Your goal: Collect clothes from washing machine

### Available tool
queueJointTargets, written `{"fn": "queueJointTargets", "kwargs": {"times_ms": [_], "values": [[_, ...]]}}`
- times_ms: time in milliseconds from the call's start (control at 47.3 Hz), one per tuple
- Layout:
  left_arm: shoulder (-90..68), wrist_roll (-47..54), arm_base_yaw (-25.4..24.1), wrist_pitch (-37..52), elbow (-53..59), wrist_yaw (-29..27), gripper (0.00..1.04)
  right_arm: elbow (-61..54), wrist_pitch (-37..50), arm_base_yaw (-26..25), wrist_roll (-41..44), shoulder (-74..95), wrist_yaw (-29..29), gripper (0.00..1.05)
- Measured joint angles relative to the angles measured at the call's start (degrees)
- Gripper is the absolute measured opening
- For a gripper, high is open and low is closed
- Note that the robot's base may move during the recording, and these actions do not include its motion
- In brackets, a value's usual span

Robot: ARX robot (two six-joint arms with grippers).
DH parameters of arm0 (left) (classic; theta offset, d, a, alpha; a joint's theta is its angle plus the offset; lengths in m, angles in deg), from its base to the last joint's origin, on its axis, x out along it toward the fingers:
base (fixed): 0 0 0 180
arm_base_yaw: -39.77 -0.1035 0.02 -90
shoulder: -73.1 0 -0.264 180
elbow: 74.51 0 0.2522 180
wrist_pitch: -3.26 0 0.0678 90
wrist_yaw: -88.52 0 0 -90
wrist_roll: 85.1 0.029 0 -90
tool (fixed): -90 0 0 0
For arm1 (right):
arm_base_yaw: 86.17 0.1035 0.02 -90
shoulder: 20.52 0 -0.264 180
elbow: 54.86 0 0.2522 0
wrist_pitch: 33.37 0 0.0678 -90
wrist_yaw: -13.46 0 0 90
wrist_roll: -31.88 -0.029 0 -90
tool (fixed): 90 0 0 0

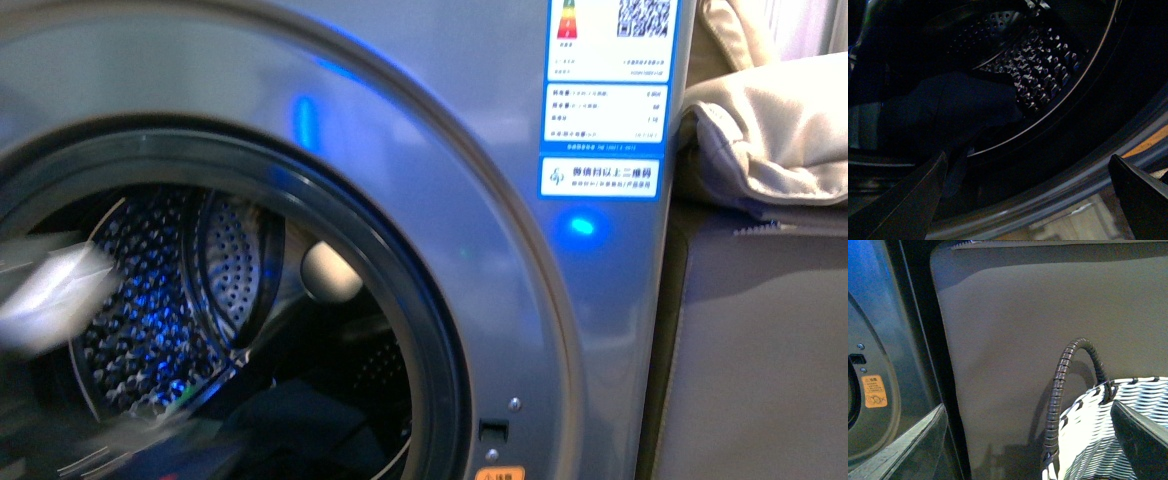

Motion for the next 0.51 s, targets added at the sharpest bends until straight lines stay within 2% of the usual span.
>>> {"fn": "queueJointTargets", "kwargs": {"times_ms": [169,507], "values": [[-11.87,1.97,0.15,0.46,-8.2,-1.46,0.98,0.0,-0.02,0.0,0.0,0.0,0.0,0.97],[-25.16,4.92,-0.22,-0.44,-19.47,-4.15,0.98,0.0,0.0,0.0,0.0,0.0,0.0,0.97]]}}
